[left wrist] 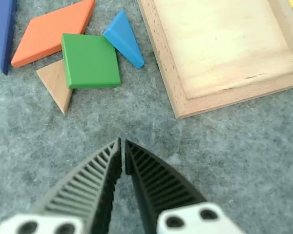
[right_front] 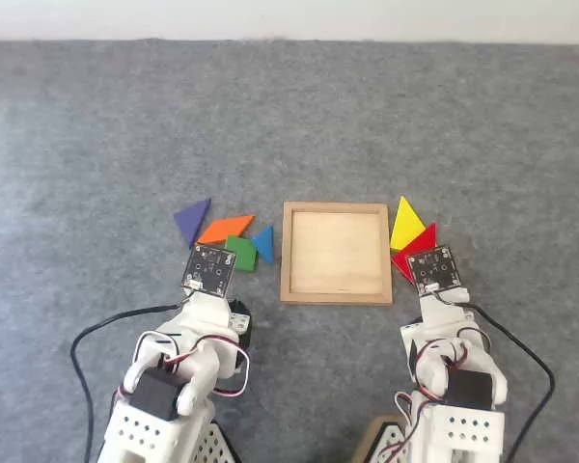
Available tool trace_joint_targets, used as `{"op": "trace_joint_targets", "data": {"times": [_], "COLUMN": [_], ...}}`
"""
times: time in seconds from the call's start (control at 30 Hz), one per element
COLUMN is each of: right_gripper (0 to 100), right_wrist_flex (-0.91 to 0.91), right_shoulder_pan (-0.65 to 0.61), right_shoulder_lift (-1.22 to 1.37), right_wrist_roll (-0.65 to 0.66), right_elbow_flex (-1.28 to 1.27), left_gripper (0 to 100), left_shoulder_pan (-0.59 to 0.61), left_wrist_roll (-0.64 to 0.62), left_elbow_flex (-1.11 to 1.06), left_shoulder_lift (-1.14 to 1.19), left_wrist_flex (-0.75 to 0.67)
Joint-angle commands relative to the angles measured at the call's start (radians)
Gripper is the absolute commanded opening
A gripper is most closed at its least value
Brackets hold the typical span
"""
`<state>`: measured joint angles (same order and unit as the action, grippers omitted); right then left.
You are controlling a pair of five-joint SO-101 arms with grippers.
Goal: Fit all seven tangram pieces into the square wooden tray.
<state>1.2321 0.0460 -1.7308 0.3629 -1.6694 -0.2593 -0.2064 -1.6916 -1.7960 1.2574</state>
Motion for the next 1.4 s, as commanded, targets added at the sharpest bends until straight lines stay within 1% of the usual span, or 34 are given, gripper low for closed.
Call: {"op": "trace_joint_targets", "data": {"times": [0.0,1.1,1.37], "right_gripper": [9.8,9.8,9.9], "right_wrist_flex": [0.005,0.005,0.005], "right_shoulder_pan": [-0.010,-0.010,-0.028], "right_shoulder_lift": [-0.016,-0.016,-0.016], "right_wrist_roll": [-0.002,-0.002,-0.003], "right_elbow_flex": [-0.017,-0.017,-0.017], "left_gripper": [1,1,1], "left_shoulder_pan": [-0.005,-0.005,-0.005], "left_wrist_roll": [-0.006,-0.006,-0.006], "left_elbow_flex": [0.008,0.008,0.008], "left_shoulder_lift": [-0.018,-0.018,-0.018], "left_wrist_flex": [0.003,0.003,0.003]}}
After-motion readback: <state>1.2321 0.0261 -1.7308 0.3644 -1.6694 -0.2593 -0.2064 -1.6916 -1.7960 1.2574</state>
